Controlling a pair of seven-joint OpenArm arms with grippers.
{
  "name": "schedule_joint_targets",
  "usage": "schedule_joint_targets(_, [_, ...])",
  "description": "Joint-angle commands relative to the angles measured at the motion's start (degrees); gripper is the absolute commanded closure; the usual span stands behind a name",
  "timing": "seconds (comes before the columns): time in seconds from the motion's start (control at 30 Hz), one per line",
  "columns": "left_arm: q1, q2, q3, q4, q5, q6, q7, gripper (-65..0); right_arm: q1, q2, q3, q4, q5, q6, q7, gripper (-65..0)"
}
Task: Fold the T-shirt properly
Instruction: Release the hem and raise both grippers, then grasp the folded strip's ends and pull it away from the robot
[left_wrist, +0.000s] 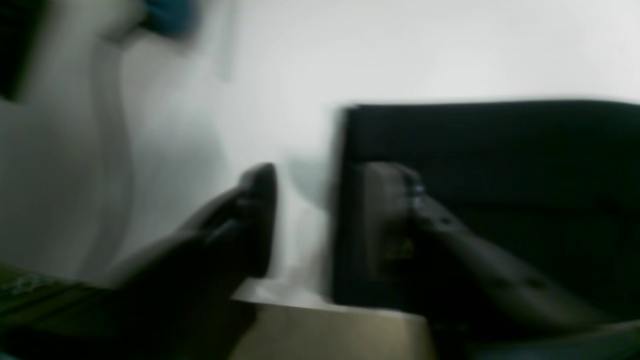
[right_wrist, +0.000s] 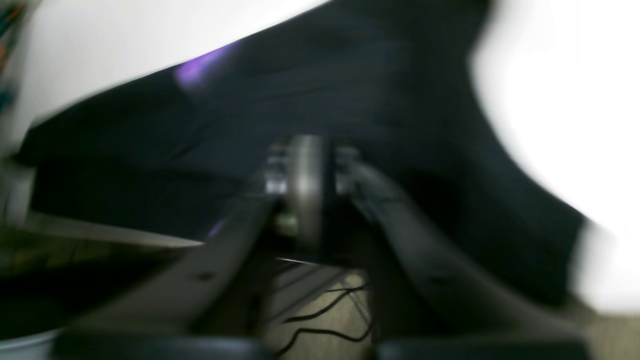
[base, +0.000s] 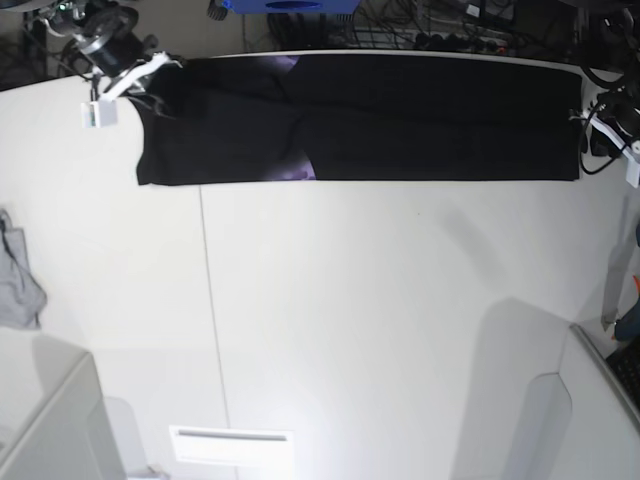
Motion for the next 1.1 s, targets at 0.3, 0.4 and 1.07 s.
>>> schedule_joint_targets(0.3, [-3.7, 4.2, 8.5, -9.7, 9.3, 0.4, -1.1, 0.0, 6.7, 2.1, -4.9, -11.5, -0.9, -3.1, 1.5, 0.0])
schedule_joint_targets(0.4, [-7.8, 5.8, 9.9, -14.5, 15.5, 0.4, -1.2, 0.0, 10.0, 1.8, -4.4, -14.9, -5.5, -3.2, 1.5, 0.0])
schedule_joint_targets(1.07, [-27.9, 9.4, 16.8, -18.3, 28.6, 0.5, -0.4, 0.0, 30.5, 3.1, -0.6, -30.2, -7.4, -8.4, 1.5, 0.0])
